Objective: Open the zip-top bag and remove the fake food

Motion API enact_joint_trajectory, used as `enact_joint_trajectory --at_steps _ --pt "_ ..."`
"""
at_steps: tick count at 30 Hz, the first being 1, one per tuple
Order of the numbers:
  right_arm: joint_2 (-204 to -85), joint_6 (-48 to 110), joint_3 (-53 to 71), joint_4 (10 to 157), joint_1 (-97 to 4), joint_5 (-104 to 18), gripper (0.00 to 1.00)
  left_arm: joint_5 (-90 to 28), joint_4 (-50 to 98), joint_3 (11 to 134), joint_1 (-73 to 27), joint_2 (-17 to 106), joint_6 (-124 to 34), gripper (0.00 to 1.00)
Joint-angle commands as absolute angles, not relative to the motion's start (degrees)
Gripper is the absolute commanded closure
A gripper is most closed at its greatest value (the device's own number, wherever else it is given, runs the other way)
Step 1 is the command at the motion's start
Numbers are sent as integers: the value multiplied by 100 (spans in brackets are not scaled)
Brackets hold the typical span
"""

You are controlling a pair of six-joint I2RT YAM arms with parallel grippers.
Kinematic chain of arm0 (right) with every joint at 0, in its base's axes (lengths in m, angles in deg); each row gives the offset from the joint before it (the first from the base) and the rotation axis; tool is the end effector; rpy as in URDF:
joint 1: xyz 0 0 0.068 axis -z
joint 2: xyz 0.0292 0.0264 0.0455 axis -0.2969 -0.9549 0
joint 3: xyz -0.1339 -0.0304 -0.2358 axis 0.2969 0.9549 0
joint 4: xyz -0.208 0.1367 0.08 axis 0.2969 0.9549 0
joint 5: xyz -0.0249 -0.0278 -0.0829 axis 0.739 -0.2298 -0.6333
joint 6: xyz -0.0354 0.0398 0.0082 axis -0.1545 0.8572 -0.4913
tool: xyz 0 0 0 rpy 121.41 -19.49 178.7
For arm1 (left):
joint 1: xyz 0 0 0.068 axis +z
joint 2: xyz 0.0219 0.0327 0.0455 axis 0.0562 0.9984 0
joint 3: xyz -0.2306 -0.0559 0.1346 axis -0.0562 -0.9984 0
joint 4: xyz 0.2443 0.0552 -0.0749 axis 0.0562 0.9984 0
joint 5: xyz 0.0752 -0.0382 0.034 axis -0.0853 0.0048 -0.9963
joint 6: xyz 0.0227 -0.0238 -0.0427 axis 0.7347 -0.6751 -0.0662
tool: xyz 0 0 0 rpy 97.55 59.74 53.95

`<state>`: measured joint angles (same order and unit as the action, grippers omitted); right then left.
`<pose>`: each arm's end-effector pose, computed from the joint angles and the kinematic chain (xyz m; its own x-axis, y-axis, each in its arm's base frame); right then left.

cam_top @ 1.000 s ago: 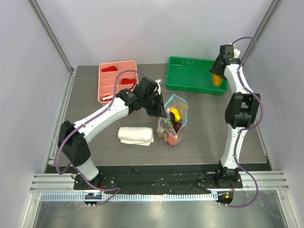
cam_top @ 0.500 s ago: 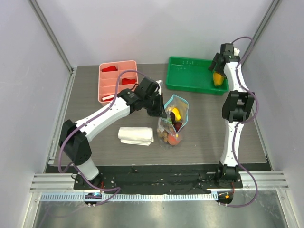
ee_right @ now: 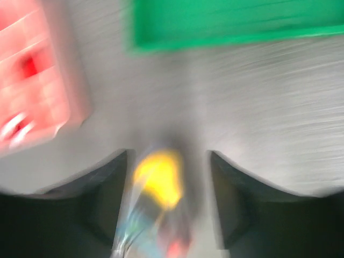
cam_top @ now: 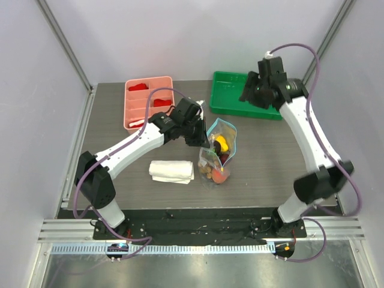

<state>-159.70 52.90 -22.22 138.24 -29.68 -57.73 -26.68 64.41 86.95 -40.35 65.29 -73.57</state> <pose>0.3499 0.0724 0.4013 -0.6668 0.3425 -0.6619 0.2209 0.9391 0.2633 0.2643 -0.2620 0.3149 -0.9127 -0.0051 -0.4085 0.2459 0.7917 -0.5593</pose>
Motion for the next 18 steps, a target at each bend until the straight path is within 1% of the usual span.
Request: enact_joint_trajectory --at_steps 1,2,3,4,6,9,11,18 --pt "-14598 5488 -1336 13877 -3633 -4991 52 -2791 6260 8889 -4020 6304 -7314 100" --pt "-14440 5575 -1202 13877 -3791 -4789 58 -2792 6269 8897 -4020 6313 -7305 100" --pt "-14160 5689 -984 13868 -3906 -4734 60 -2818 6269 8906 -4020 6304 -7296 100" --pt "-14044 5708 -877 13859 -4029 -4682 64 -2844 6261 8924 -4020 6304 -7305 100" --pt "-13815 5787 -614 13710 -4433 -4576 67 -2836 6260 8933 -4020 6313 -7322 100" --pt "-13709 5893 -254 13368 -4908 -4339 68 -2862 6278 8976 -4028 6339 -7340 100" --pt "-13717 6016 -103 13245 -5145 -4391 68 -2879 6357 9055 -4028 6357 -7331 100" --pt "-14025 6016 424 13121 -5251 -4444 73 -3011 6436 9108 -4028 6322 -7287 100"
